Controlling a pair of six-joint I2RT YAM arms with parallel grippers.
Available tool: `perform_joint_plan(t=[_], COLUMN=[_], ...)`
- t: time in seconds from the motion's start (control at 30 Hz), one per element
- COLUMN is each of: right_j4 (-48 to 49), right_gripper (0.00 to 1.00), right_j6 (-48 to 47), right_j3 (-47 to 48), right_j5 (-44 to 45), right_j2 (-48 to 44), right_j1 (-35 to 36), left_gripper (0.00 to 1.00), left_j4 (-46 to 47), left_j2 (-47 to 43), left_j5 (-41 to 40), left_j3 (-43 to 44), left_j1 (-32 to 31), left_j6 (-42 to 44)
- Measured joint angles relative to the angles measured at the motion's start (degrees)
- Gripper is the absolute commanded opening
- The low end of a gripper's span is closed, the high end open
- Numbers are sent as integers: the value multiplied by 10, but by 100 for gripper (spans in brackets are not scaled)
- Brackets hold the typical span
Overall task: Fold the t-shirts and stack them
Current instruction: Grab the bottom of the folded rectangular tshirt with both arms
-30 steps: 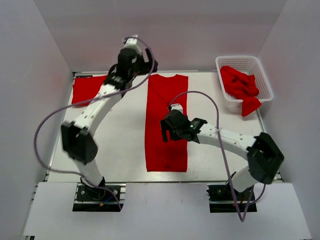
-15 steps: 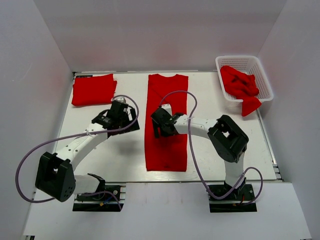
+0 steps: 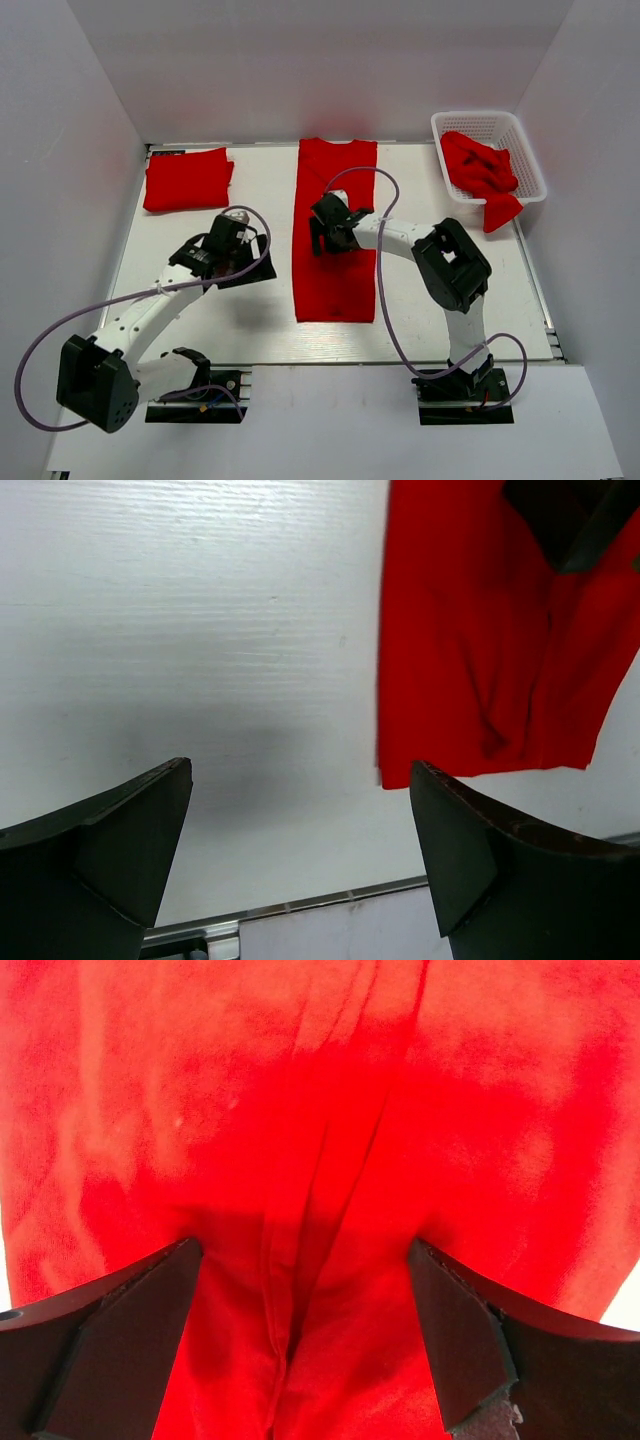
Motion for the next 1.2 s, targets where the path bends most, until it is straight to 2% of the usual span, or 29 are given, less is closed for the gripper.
perform_joint_plan(t=[0.2, 0.43, 0.57, 0.8, 1.2], right_j4=[-22, -38, -60, -98, -94], right_gripper=[90, 90, 90, 90, 90], right_j6=[-17, 18, 58, 106, 151], right_j3=[-25, -172, -263, -367, -373], right_j5=[-13, -9, -10, -46, -62], right_j2=[-56, -286, -355, -398, -354], right_j1=[0, 1, 1, 4, 30], left_gripper=[100, 100, 100, 100, 100], left_j4=[34, 70, 85, 83, 54], left_j2=[75, 129, 174, 227, 259], left_j5=[42, 52, 45, -4, -94], left_j3=[-19, -26, -22, -5, 17], left_j1=[-24, -92, -134, -172, -214], left_j6=[15, 15, 10, -6, -46])
